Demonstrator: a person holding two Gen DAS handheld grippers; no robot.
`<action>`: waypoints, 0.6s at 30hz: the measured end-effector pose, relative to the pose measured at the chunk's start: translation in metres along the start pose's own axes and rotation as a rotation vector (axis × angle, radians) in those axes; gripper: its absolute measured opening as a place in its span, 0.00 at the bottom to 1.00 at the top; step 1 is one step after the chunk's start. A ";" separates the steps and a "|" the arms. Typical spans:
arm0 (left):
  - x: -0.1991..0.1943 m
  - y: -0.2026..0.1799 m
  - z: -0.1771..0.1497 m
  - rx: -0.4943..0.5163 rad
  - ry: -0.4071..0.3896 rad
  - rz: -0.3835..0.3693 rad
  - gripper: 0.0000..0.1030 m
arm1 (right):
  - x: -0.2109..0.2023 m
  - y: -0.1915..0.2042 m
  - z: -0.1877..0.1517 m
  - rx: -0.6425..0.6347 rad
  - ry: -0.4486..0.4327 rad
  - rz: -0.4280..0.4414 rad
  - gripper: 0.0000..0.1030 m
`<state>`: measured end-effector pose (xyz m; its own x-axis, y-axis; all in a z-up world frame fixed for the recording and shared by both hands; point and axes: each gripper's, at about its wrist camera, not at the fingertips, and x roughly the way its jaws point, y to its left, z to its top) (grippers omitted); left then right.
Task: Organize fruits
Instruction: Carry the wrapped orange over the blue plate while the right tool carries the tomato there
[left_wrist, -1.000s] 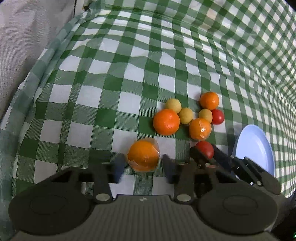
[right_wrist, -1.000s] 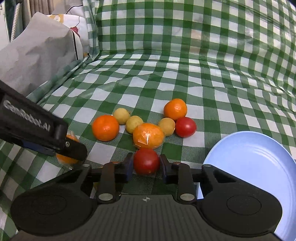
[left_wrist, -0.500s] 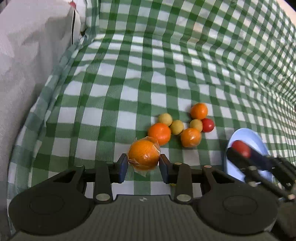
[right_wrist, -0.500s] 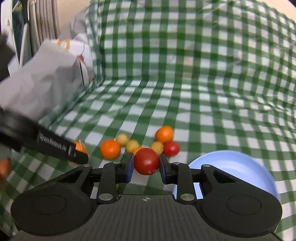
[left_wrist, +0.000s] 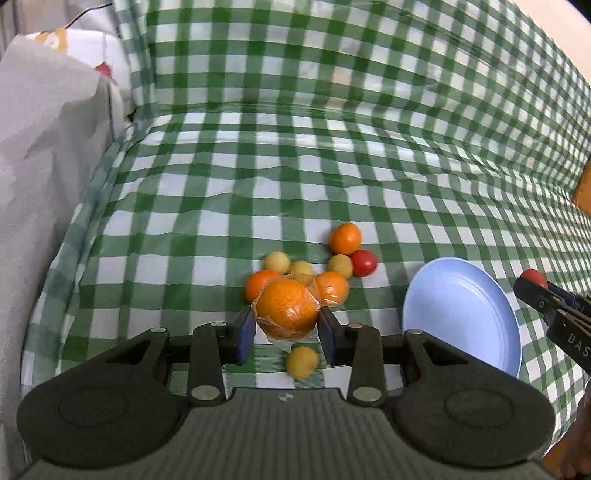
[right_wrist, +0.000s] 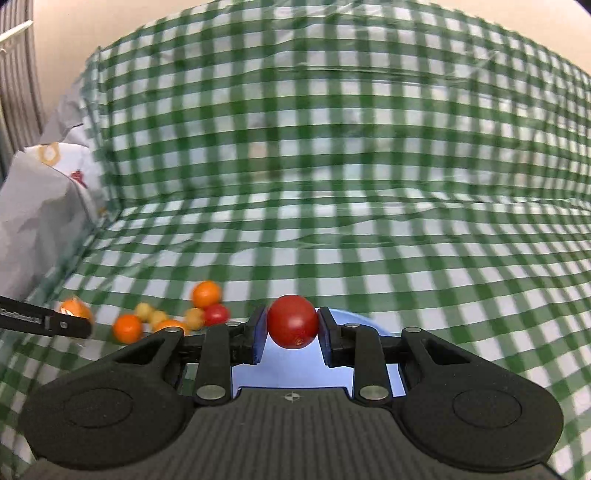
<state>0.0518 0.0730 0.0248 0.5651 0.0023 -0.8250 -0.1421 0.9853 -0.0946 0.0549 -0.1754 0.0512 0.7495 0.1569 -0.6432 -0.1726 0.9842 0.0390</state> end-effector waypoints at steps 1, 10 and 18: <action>0.000 -0.004 -0.001 0.007 -0.001 0.000 0.39 | 0.000 0.000 -0.002 -0.004 0.008 -0.008 0.29; 0.009 -0.043 -0.006 0.072 0.001 -0.047 0.39 | 0.012 -0.011 -0.010 -0.008 0.084 -0.081 0.29; 0.017 -0.097 -0.020 0.209 -0.004 -0.149 0.39 | 0.016 -0.031 -0.021 0.049 0.115 -0.113 0.29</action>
<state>0.0586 -0.0256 0.0089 0.5703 -0.1453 -0.8085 0.1141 0.9887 -0.0972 0.0590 -0.2054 0.0240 0.6835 0.0376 -0.7290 -0.0581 0.9983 -0.0030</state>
